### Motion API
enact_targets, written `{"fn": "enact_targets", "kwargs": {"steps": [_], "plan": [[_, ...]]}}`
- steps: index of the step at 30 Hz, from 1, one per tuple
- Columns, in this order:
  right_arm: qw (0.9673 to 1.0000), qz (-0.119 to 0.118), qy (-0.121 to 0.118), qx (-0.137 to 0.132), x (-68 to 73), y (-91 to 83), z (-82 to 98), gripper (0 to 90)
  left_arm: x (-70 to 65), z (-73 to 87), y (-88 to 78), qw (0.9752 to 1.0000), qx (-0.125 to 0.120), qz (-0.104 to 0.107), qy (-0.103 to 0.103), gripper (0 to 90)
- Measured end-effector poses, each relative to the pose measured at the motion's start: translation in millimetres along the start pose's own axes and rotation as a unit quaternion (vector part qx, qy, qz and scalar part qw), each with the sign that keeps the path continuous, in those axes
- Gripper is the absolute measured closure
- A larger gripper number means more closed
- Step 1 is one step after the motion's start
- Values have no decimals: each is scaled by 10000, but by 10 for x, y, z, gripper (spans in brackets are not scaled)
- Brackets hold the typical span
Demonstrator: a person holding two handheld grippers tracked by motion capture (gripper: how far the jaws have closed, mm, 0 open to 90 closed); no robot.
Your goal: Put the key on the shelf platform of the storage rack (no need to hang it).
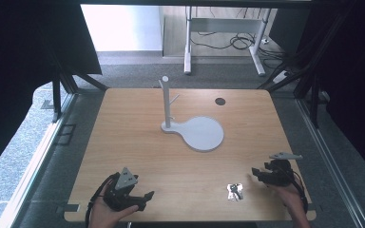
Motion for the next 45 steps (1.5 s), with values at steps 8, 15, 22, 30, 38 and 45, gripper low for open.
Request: {"fn": "enact_targets", "kwargs": {"steps": [8,15,22,30,38,45], "plan": [[9995,13,-236,-199,-2,-124,-18,347,20,1,-51,10000,-62,-39,-10,222],[9995,-40,-265,-193,48,-225,-62,356,-28,-8,-59,9999,-96,23,21,222],[9994,-155,-320,-43,101,-295,-127,361,-43,1,-17,10000,-28,42,53,222],[9982,-258,-466,279,198,-332,-163,361,-62,7,10,9999,8,81,74,222],[9956,-295,-713,529,350,-373,-269,362,-52,3,-15,9999,-36,95,56,223],[9923,-370,-919,743,519,-365,-323,362,-78,-12,-39,9999,-74,134,71,223]]}}
Point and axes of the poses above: each handheld gripper's, and its own axes: y roughly forward along the jaws, z roughly out of its underside, x roughly to its left, the point moved 7 cm from there along y, roughly forward along the jaws, and after that the axes turned 5 degrees about -x, right-handed, at the moved point
